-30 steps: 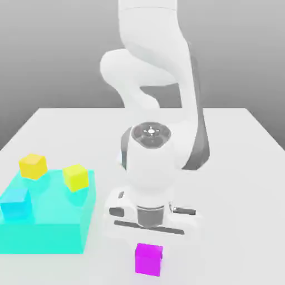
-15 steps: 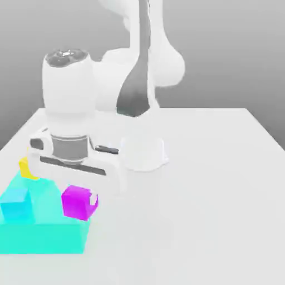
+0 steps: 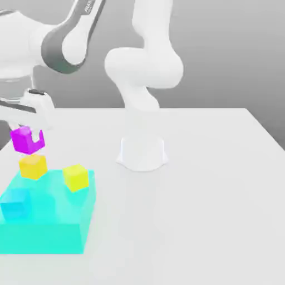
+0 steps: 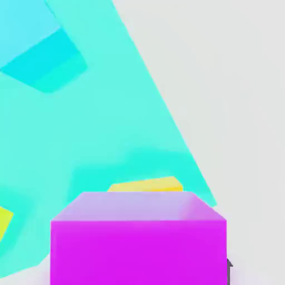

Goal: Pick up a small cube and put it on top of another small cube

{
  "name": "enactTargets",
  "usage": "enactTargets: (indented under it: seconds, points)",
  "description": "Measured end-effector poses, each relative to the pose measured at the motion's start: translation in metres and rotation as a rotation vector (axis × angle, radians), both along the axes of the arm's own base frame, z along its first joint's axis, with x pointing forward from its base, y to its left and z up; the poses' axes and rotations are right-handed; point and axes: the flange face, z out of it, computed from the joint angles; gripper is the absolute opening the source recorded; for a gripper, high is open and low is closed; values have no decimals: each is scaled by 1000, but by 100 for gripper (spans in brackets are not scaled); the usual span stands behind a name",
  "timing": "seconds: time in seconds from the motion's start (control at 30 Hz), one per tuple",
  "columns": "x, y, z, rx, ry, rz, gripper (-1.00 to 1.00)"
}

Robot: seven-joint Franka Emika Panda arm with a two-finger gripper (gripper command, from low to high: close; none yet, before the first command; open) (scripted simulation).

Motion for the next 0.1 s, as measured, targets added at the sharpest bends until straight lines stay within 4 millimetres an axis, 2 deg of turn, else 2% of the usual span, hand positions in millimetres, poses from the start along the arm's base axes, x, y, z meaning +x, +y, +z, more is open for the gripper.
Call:
enactTargets:
  seconds: [0.1]
  points:
    - [0,0,0,0,0,0,100]
